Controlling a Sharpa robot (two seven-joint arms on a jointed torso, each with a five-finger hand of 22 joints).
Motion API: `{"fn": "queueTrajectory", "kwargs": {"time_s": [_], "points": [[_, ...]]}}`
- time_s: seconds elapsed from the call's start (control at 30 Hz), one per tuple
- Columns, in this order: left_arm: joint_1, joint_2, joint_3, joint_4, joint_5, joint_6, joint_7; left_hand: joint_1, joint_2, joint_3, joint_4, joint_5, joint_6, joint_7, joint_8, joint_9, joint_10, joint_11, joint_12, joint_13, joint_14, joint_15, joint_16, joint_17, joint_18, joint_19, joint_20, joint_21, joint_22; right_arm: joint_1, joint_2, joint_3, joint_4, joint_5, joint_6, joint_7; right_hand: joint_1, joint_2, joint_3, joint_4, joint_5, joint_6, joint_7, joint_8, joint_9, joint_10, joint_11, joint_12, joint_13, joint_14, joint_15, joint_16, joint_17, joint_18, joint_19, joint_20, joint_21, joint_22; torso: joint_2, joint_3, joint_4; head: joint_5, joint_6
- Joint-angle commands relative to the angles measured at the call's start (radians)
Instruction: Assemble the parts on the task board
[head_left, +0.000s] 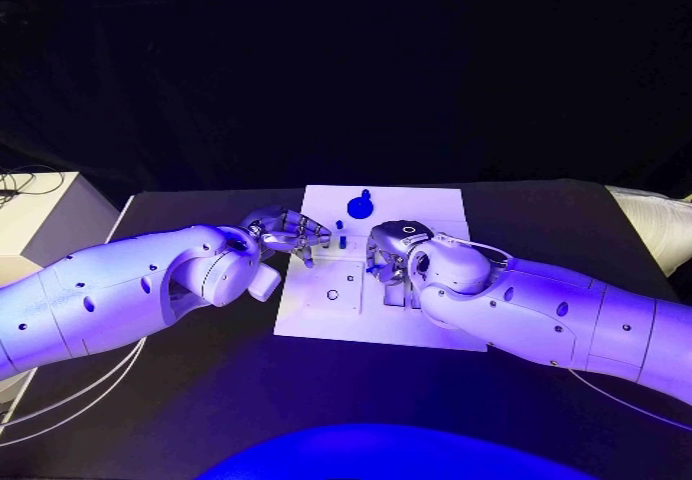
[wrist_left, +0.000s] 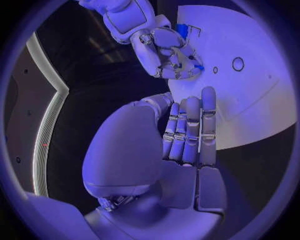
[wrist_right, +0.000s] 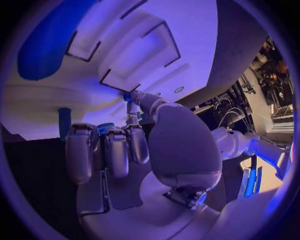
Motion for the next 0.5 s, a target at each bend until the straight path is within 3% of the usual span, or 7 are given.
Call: {"fn": "queueTrajectory", "kwargs": {"time_s": [0.03,0.5], "points": [[0.0,0.001,0.001,0.003,0.0,-0.003,0.001,0.008,-0.001,0.003,-0.002,0.002,0.007,0.003,-0.003,-0.001,0.01,0.0,-0.004,-0.001,0.004,-0.002,-0.005,0.002,0.015,0.007,0.002,-0.001,0.002,-0.001,-0.001,0.0,-0.001,0.0,-0.072,0.038,-0.011,0.002,0.0,0.009,-0.004,-0.007,-0.003,0.003,-0.002,0.013,-0.007,0.003,0.168,0.104,-0.005,0.004,0.263,-0.017,0.088,-0.01,0.006,0.235,0.0,0.0003,-0.0004,0.001,0.0],[0.0,0.001,0.001,0.002,0.0,-0.006,0.001,0.008,0.001,0.004,-0.002,0.001,0.007,0.003,-0.004,-0.001,0.01,0.0,-0.005,-0.001,0.004,-0.001,-0.006,0.002,0.015,0.007,0.002,0.0,0.002,-0.006,0.004,0.0,-0.005,0.022,-0.123,0.059,-0.026,0.002,-0.001,0.024,0.011,-0.01,-0.004,0.006,-0.001,0.015,-0.008,0.005,0.171,0.104,-0.006,0.004,0.263,-0.018,0.089,-0.011,0.013,0.237,0.0,0.0001,-0.0001,0.001,0.0]]}}
